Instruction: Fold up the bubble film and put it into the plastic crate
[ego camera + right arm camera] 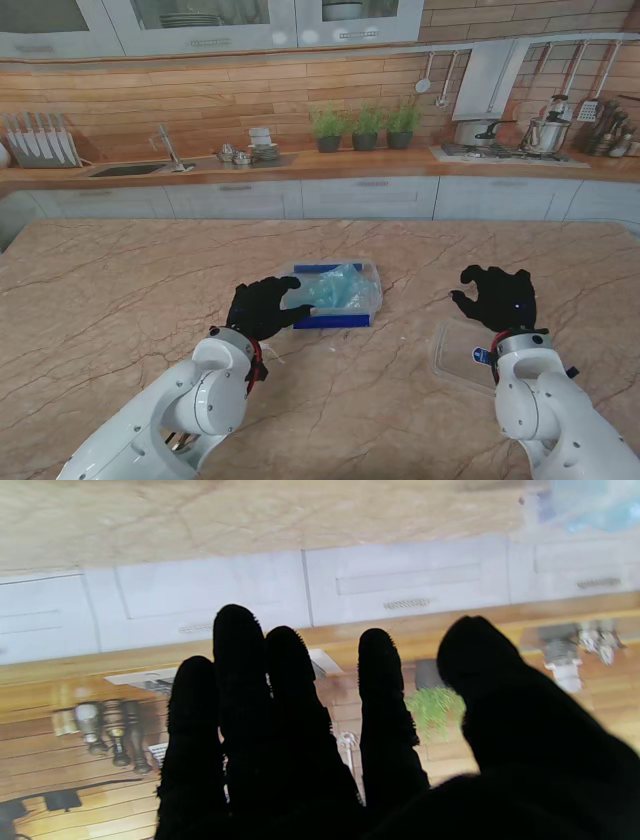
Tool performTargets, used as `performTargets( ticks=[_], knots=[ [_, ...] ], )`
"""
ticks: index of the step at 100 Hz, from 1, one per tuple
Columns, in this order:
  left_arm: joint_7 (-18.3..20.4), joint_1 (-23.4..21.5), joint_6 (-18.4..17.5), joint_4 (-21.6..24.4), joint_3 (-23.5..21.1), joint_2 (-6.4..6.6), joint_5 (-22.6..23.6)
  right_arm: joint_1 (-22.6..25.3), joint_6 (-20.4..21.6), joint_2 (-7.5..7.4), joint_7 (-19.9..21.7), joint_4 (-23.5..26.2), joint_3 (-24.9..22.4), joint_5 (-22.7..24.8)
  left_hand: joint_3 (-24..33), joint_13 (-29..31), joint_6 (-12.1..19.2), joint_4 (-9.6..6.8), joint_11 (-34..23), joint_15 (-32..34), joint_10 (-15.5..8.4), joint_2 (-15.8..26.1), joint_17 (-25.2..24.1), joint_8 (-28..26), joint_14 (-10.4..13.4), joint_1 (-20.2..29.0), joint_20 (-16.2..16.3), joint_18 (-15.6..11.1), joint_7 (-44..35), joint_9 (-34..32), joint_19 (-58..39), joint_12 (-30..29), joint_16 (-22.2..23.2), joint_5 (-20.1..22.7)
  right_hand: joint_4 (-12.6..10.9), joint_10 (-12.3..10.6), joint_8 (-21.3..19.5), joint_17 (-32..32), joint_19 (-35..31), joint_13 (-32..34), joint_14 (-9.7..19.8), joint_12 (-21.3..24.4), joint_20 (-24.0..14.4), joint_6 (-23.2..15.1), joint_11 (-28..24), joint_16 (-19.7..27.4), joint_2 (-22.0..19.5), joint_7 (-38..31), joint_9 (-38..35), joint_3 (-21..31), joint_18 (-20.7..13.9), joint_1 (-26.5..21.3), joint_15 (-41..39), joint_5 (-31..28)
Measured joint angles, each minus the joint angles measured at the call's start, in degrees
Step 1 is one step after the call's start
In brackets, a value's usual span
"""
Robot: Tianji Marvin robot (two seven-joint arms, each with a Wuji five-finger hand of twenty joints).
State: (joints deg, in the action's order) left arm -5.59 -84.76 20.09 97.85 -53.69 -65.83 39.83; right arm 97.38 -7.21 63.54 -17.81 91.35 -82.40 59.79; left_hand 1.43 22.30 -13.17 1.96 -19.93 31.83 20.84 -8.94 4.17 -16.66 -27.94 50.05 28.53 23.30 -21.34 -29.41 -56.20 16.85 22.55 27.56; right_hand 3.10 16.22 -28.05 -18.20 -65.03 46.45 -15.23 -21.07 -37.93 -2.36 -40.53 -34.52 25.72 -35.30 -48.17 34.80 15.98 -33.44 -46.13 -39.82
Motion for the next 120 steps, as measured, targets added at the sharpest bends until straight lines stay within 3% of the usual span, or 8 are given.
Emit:
performTargets(
  ticks=[24, 41, 67, 90, 105, 114, 117, 120],
  knots=[
    [-0.33, -5.83, -0.30, 3.23, -5.08, 0.48, 0.65, 4.38, -8.37, -1.25, 12.35, 4.03, -3.68, 3.11, -0.52, 3.15, -0.61, 0.00, -1.25, 2.35, 0.79, 0.67, 1.80, -1.23, -0.03, 0.04, 1.90, 0.89, -1.94, -5.34, -2.99, 0.69, 0.85, 4.06, -0.01, 1.98, -2.02, 0.72, 0.00, -3.29, -1.08, 0.43, -0.10, 0.17, 3.06, 0.00, -4.48, 6.97, 6.16, -6.49, 1.17, 4.05, 1.46, 8.09],
    [-0.30, -9.60, -0.56, 4.92, -8.24, 0.92, 2.67, 6.65, -13.25, -1.62, 12.97, 4.39, -4.89, 6.29, -0.63, 6.85, -1.30, 0.00, -3.24, 5.78, 1.07, 0.68, 4.46, -3.33, -0.10, 0.12, 4.23, 1.90, -6.11, -10.79, -6.55, 3.00, 2.07, 8.05, -1.19, 2.91, -2.00, 0.21, -0.48, -3.26, -1.20, -0.29, -0.77, 1.01, 1.54, -0.64, -5.05, 7.84, 6.16, -7.63, 1.45, 3.91, 0.18, 9.42],
    [-0.60, -12.84, -0.42, 6.38, -10.19, 1.33, 2.22, 6.64, -21.06, -1.70, 14.09, 1.48, -5.74, 6.65, -0.64, 8.02, -1.58, 0.00, -4.19, 7.49, 1.50, 1.32, 5.44, -4.07, -0.34, 0.41, 5.66, 2.33, -7.30, -12.98, -8.19, 4.29, 2.86, 8.15, -1.28, 4.93, -1.81, -3.96, -3.41, 0.77, -2.20, -0.37, -1.37, -0.22, -0.36, -1.36, -8.59, 10.71, 4.97, -8.41, 4.43, 7.87, -2.19, 16.69],
    [-0.69, -13.81, 0.08, 6.74, -10.42, 1.41, 0.38, 5.40, -23.45, -1.50, 15.16, -1.21, -6.18, -1.53, -0.65, 8.02, -1.59, 0.00, -4.64, 7.58, 1.51, 1.90, 5.45, -4.08, -0.57, 0.42, 6.21, 2.54, -7.53, -12.98, -8.28, 4.83, 2.88, 8.15, -1.22, 6.27, -1.09, -6.96, -5.10, 4.19, -2.84, -0.37, -1.37, -3.58, -0.36, -0.97, -9.21, 10.60, 3.69, -8.72, 6.58, 9.95, -2.82, 18.97],
    [-0.88, -13.95, 0.71, 6.68, -10.29, 1.35, 0.18, 3.58, -23.70, -1.12, 10.89, -5.40, -5.46, -6.68, -0.65, 8.02, -1.58, 0.00, -4.65, 7.59, 1.51, 1.90, 5.45, -4.08, -0.58, 0.42, 6.24, 2.55, -7.53, -12.98, -8.28, 4.87, 2.88, 8.15, -1.22, 7.15, -1.08, -8.54, -6.95, 6.18, -2.91, -0.37, -1.29, -4.19, -1.04, -0.27, -9.21, 8.62, 2.64, -8.63, 7.53, 9.95, -4.26, 19.62],
    [-0.94, -13.90, 1.01, 6.64, -10.16, 1.30, -1.61, 2.86, -25.31, -1.32, 15.75, -5.39, -4.25, -7.19, -0.65, 8.02, -1.58, 0.00, -4.65, 7.59, 1.51, 1.90, 5.45, -4.08, -0.60, 0.43, 6.25, 2.56, -7.53, -12.98, -8.28, 4.90, 2.88, 8.15, -1.22, 7.56, -1.14, -9.76, -7.74, 7.40, -2.91, -0.34, -1.27, -4.19, -2.10, -0.26, -9.21, 7.61, 2.13, -8.62, 7.97, 9.42, -5.06, 19.54],
    [-0.93, -13.89, 1.01, 6.63, -10.11, 1.28, -2.11, 2.62, -25.79, -1.56, 18.60, -5.26, -3.56, -6.09, -0.65, 8.02, -1.58, 0.00, -4.65, 7.59, 1.51, 1.90, 5.45, -4.08, -0.60, 0.43, 6.25, 2.56, -7.53, -12.98, -8.28, 4.90, 2.88, 8.15, -1.22, 12.91, -1.19, -10.26, -7.80, 8.07, -2.97, -1.14, -1.27, -4.06, -3.05, -0.23, -10.02, 6.63, 2.98, -8.70, 8.14, 9.39, -5.19, 18.73],
    [-0.92, -13.87, 1.01, 6.61, -10.07, 1.26, -2.27, 2.37, -26.16, -1.85, 20.43, -4.96, -2.92, -4.96, -0.65, 8.02, -1.59, 0.00, -4.65, 7.59, 1.51, 1.90, 5.45, -4.08, -0.60, 0.43, 6.25, 2.56, -7.53, -12.98, -8.29, 4.91, 2.88, 8.15, -1.93, 12.99, -1.28, -10.67, -8.03, 8.51, -2.97, -1.09, -1.27, -3.14, -3.14, -0.22, -10.19, 6.98, 2.69, -8.59, 8.19, 9.41, -5.69, 18.89]
  ],
)
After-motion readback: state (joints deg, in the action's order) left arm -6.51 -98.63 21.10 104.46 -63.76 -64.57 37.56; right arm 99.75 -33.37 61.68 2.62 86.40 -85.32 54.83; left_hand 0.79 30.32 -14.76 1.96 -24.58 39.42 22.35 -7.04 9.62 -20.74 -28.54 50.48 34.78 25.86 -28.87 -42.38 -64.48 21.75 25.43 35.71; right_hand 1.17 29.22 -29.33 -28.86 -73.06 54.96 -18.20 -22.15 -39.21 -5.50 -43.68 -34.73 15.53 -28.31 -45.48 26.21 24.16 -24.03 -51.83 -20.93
